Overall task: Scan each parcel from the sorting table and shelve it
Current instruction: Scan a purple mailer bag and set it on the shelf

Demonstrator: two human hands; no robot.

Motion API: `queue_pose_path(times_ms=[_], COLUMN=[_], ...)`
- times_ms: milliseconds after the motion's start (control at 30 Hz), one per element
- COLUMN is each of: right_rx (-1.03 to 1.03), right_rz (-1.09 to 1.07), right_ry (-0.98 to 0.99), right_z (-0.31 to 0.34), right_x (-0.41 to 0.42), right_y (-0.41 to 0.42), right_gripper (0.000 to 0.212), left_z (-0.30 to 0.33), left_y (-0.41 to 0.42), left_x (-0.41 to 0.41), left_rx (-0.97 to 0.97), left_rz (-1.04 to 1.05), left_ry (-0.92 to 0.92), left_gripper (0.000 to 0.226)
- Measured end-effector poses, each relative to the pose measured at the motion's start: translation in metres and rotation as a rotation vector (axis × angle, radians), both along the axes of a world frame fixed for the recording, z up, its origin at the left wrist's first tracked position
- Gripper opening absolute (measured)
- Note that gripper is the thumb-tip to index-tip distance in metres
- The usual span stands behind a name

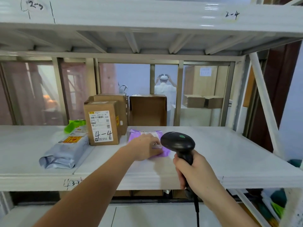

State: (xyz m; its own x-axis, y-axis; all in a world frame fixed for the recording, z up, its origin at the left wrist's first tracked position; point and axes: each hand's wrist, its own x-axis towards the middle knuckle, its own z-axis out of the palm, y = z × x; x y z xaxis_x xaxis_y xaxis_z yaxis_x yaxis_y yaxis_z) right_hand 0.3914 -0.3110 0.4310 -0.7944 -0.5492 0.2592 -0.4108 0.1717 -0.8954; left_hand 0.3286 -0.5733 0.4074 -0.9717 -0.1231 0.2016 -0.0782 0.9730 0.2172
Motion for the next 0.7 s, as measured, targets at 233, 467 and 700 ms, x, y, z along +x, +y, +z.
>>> queue_pose_path(times_ms=[233,467,700], right_rx=[0.004,0.025,0.022], right_rz=[0.023,-0.004,-0.035], right_ry=[-0.008,-0.037,-0.044], right_z=[0.008,0.009,0.008], right_x=[-0.001,-0.001,0.0], right_y=[0.004,0.016,0.023], right_gripper=[0.006,0.009,0.007], left_z=[0.001,0.006,0.009], left_y=[-0.019,-0.033,-0.044], left_x=[-0.023,-0.029,-0.036], left_rx=[0.061,0.091,0.102], left_rz=[0.048,0.019,0.01], left_ry=[-0.037,-0.06,-0.053], left_gripper=[0.036,0.028,0.027])
